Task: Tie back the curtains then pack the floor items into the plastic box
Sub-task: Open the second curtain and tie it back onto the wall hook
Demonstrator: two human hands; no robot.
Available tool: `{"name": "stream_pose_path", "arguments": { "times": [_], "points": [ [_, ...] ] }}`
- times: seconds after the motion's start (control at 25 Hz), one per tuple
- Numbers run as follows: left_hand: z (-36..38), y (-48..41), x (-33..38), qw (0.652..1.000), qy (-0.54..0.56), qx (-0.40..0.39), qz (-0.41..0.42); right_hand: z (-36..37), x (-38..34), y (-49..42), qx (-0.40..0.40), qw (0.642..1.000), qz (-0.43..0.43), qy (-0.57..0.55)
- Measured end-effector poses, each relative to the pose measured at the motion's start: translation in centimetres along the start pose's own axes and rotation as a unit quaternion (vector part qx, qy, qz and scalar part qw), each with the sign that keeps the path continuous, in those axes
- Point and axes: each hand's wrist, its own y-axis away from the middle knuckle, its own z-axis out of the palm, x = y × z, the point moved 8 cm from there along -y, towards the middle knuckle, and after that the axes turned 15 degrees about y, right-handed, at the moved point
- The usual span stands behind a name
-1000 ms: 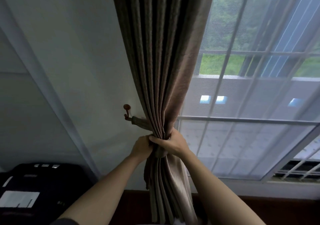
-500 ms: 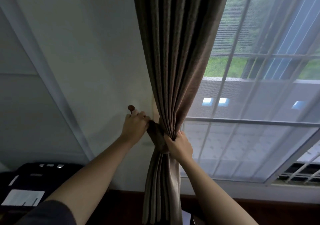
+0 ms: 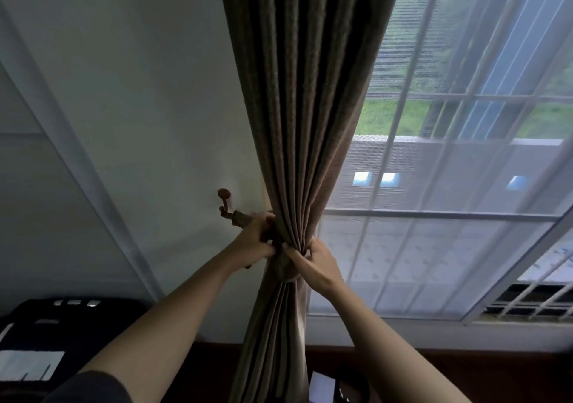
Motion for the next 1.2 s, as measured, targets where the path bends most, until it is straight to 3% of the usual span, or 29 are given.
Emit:
{"name": "stream_pose_path", "arguments": {
  "times": [0.08,0.2,0.4,0.52,0.64,0.8,0.96,1.08,1.2],
  "points": [
    [1.1,0.7,-0.4,0.997,-0.033,-0.063,-0.007,0.2,0.1,-0.1,-0.042,0.996,-0.025,-0.073],
    [1.1,0.9,-0.8,0.996,-0.070,-0.060,0.004,0.1,0.3,-0.1,-0.110,0.985,-0.042,-0.123],
    [0.7,0.2,-0.7,1.000,0.009,0.001,0.023,-1.7,0.7,-2.0,-0.034,0.996,-0.085,0.015],
    [0.7,0.1,-1.1,0.997,0.075,0.025,0.008,-2.7,0.5,-2.3,-0.017,0.995,-0.091,-0.025],
    [0.8,0.0,-1.4,0.994,0.106,-0.004,-0.010,-2.4,-0.3,-2.4,-0.068,0.991,-0.095,-0.061],
    [0.9,0.2,-1.6,0.993,0.110,-0.031,-0.011,-2.4,-0.8,-3.1,-0.149,0.980,-0.121,0.047],
    [1.3,0.0,-1.9,0.993,0.116,-0.029,0.002,-2.3,-0.9,-4.3,-0.162,0.953,-0.191,0.172],
    [1.4,0.1,-2.6,0.992,0.124,-0.017,-0.015,-1.3,0.2,-4.7,-0.195,0.948,-0.172,0.185],
    [1.3,0.1,-2.9,0.993,0.110,-0.031,-0.029,-1.7,0.3,-5.0,-0.172,0.949,-0.157,0.214]
  ]
}}
